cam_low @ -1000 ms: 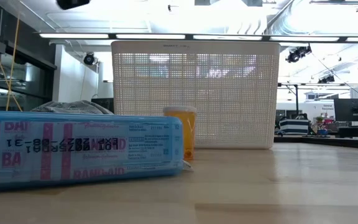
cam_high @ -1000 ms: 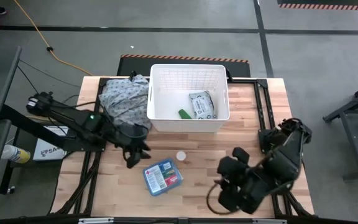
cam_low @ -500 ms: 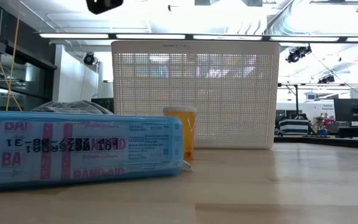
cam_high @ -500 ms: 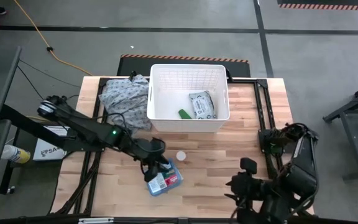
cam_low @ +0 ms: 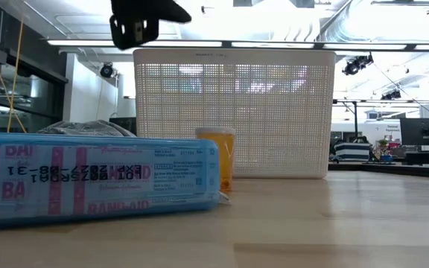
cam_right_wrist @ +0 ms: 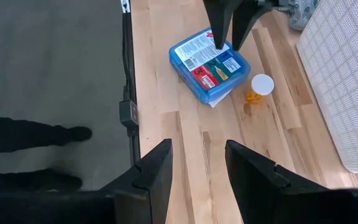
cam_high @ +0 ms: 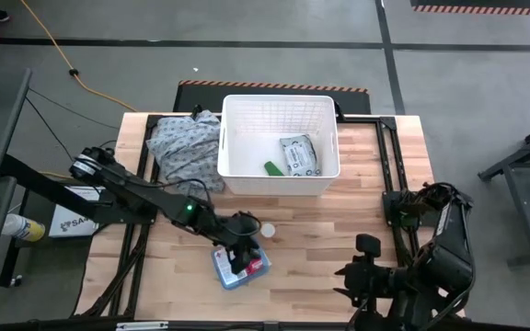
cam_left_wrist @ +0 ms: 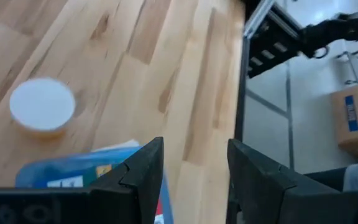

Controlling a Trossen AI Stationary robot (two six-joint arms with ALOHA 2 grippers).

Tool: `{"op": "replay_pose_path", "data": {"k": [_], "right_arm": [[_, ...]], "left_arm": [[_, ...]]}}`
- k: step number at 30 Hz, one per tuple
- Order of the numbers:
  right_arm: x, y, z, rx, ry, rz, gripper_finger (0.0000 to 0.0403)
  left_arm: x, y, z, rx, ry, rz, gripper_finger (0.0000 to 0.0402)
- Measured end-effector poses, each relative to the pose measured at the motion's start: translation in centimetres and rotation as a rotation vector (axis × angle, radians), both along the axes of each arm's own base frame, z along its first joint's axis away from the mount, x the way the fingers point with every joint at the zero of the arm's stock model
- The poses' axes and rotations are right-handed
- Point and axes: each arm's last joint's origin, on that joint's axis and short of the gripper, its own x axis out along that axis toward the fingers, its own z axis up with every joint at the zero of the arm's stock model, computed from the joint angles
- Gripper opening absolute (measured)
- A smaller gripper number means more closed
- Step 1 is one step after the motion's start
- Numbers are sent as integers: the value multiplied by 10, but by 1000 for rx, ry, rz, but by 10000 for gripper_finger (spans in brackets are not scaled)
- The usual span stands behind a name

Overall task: Pick & place medical supplies in basket/bin
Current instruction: Put the orange pill bottle into the white bin

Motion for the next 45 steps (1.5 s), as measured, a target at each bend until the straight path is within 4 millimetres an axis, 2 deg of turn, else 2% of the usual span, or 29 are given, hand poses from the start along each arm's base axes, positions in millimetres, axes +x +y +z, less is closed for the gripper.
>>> {"op": "replay_pose_path", "data": {"k": [5, 14, 18, 24, 30, 39, 45], "right_arm": [[0, 0, 0, 0, 0, 2, 140], [-1, 1, 0, -5, 4, 16, 140], [-1, 1, 0, -7, 4, 18, 140], [-2, 1, 0, -8, 7, 23, 140], [-2, 2, 0, -9, 8, 29, 140], [-3, 3, 0, -17, 8, 41, 140], [-3, 2, 0, -34, -11, 33, 140]], "left_arm": [[10, -4, -11, -32, -2, 39, 232], [12, -3, -14, -24, -3, 89, 358], [12, -3, -15, -22, 5, 90, 395], [12, -3, -14, 19, -19, 52, 372], [12, -2, -15, 15, -5, 101, 354], [7, 3, -21, 68, 61, 204, 355], [7, 7, -21, 135, 37, 303, 353]]}}
